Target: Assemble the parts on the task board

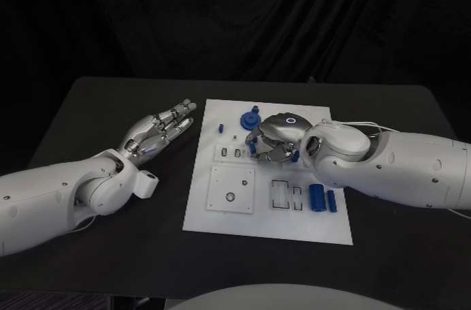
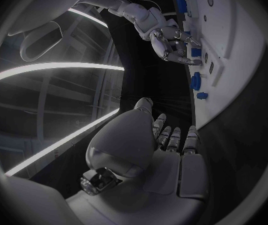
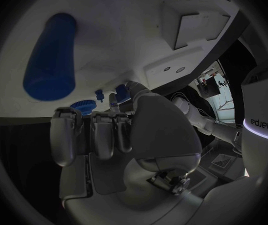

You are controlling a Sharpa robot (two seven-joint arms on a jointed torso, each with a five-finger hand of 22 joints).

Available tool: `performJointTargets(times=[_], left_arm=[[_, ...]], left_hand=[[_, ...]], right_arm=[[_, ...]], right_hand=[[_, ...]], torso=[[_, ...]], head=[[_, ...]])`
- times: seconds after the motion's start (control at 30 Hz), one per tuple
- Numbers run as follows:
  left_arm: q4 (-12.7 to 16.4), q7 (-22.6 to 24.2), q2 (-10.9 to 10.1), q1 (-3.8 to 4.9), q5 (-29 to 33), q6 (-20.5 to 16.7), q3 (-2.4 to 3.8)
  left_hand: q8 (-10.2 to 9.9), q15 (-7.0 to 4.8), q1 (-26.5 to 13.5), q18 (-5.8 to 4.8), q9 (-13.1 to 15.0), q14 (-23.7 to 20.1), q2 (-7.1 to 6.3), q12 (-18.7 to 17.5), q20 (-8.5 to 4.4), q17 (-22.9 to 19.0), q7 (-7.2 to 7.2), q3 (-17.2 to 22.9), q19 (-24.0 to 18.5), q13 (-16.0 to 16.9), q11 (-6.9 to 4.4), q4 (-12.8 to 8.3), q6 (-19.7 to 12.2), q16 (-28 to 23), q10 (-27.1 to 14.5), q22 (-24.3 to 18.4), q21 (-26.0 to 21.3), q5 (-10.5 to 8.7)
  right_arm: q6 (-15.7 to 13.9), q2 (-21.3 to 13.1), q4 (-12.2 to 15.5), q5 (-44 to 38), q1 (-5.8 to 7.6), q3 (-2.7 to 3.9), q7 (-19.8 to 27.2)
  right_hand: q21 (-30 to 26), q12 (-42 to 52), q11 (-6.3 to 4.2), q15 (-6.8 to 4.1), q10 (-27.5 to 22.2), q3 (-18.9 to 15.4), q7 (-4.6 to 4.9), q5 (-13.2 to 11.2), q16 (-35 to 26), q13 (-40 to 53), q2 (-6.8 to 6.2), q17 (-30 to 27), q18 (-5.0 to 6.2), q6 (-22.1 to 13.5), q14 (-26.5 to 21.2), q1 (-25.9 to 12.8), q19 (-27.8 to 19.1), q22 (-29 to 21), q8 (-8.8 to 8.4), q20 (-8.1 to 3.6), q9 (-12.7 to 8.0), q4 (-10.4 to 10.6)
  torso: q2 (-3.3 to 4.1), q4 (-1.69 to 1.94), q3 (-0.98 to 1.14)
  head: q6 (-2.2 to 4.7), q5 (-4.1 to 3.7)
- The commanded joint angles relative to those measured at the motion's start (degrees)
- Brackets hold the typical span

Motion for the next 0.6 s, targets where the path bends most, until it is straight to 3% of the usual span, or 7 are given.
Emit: performJointTargets(times=[0.03, 0.2, 0.5, 0.53, 0.6], left_arm=[[0.03, 1.8, 0.03, -0.1, -0.3, 0.81, 0.03], [0.16, 1.79, -0.15, -0.1, -0.3, 0.52, 0.03], [1.32, 2.36, -0.56, -0.09, -0.3, -3.55, 0.05], [1.52, 2.62, -0.64, -0.09, -0.5, -4.5, 0.05], [1.83, 2.84, -0.79, -0.08, -1.61, -6.21, 0.05]], left_hand=[[0.43, 0.23, -0.6, 0.42, 0.1, -0.02, 0.16, -0.06, 0.48, -0.1, 0.22, 0.47, -0.05, 0.05, 0.26, -0.09, 0.49, -0.21, 0.01, 0.07, -0.11, -0.15], [0.45, 0.23, -0.6, 0.42, 0.11, -0.02, 0.16, -0.06, 0.48, -0.1, 0.23, 0.48, -0.04, 0.05, 0.27, -0.09, 0.59, -0.21, 0.01, 0.08, -0.11, -0.16], [0.74, 0.71, -0.76, 0.66, 0.21, -0.02, -0.76, 0.04, 1.25, -0.1, 0.75, 0.61, 0.39, 0.15, 0.83, -0.21, 1.7, -0.21, 0.47, 0.34, 0.23, -0.16], [0.76, 0.78, -0.75, 0.7, 0.21, -0.02, -0.8, 0.06, 1.36, -0.1, 0.78, 0.68, 0.46, 0.17, 0.87, -0.22, 1.77, -0.21, 0.57, 0.38, 0.28, -0.08], [0.85, 1.07, -0.67, 0.87, 0.24, -0.02, -0.98, 0.15, 1.86, -0.1, 0.97, 0.94, 0.84, 0.26, 1.14, -0.21, 2.25, -0.21, 1.03, 0.57, 0.55, 0.3]], right_arm=[[-0.28, -0.13, 0.04, -0.39, -0.2, 0.01, 0.18], [-2.82, -0.46, 0.24, -0.39, -0.24, 0.01, 1.28], [-13.41, -2.89, 3.59, -0.39, 0.01, 0.29, 5.02], [-14.79, -3.37, 4.03, -0.39, 0.22, 0.34, 5.48], [-16.34, -4.17, 4.71, -0.39, 0.62, 0.42, 5.83]], right_hand=[[0.7, 0.15, -0.01, -0.11, 5.97, -0.27, -0.33, 0.31, 0.17, 15.07, -0.19, 15.09, 0.25, -1.23, 6.1, -0.66, 3.4, 13.58, -0.06, -0.03, -0.67, 0.4], [0.81, 0.15, -0.37, -0.41, 5.97, -0.75, -0.75, 0.34, 0.17, 15.07, -0.68, 15.09, 0.22, -3.27, 6.1, -1.37, 3.49, 13.62, -0.09, -0.32, -1.78, 1.34], [3.78, 0.15, -0.8, -0.89, 5.97, -1.57, -1.11, 0.45, 0.17, 15.07, -1.84, 15.09, -0.6, -4.75, 6.1, -1.89, 5.39, 14.7, 0.15, -0.82, -3.34, 3.42], [3.82, 0.15, -0.97, -0.96, 5.97, -2.64, -1.47, -14.39, 0.17, 15.07, -2.23, 15.09, -0.6, -4.74, 6.1, -1.54, 5.4, 14.7, 0.26, -1.44, -3.75, 4.45], [3.86, 0.15, -1.02, -1.15, 5.97, -2.82, -1.3, -14.75, 0.17, 15.07, -2.57, 15.09, -0.62, -4.6, 6.1, -1.58, 5.43, 14.72, 0.36, -1.21, -3.87, 4.83]], torso=[[0.01, 0.0, 0.03], [0.0, -0.01, 0.04], [0.0, -0.06, 0.05], [-0.03, -0.1, 0.05], [-0.03, -0.11, 0.06]], head=[[0.02, -0.09], [0.3, -0.07], [1.7, 0.43], [1.91, 0.48], [2.25, 0.4]])
